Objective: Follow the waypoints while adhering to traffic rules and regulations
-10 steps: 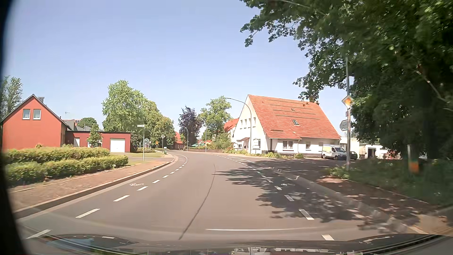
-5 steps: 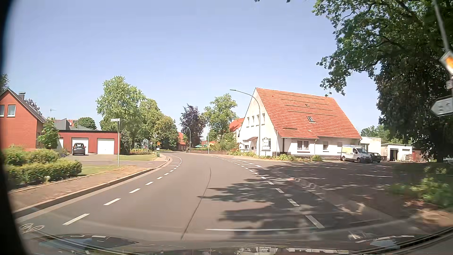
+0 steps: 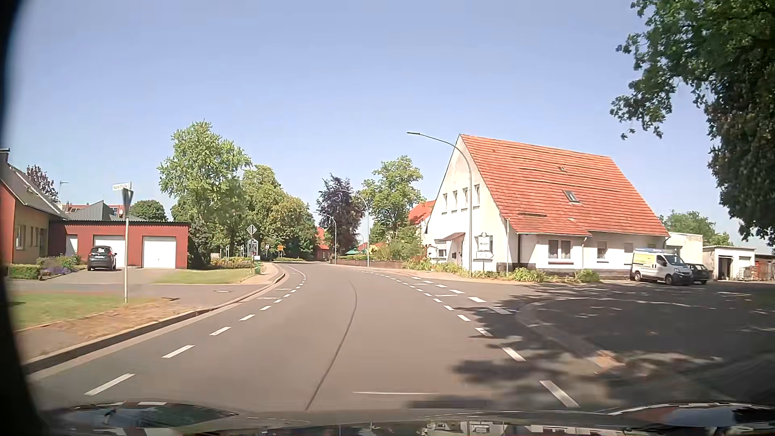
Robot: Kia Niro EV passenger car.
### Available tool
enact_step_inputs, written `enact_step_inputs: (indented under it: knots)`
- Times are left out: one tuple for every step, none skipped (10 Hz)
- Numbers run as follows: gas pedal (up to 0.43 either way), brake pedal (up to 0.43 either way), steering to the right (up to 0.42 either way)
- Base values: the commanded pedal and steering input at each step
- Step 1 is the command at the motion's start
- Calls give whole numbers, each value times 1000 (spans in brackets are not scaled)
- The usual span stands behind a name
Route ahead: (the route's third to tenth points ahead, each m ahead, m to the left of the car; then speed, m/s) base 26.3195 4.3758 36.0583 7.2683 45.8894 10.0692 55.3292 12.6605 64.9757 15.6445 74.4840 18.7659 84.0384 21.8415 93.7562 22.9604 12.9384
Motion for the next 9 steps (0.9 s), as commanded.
enact_step_inputs:
  knots:
    - [150, 0, -29]
    - [157, 0, -31]
    - [157, 0, -31]
    - [157, 0, -33]
    - [157, 0, -34]
    - [157, 0, -34]
    - [157, 0, -34]
    - [157, 0, -34]
    - [157, 0, -34]
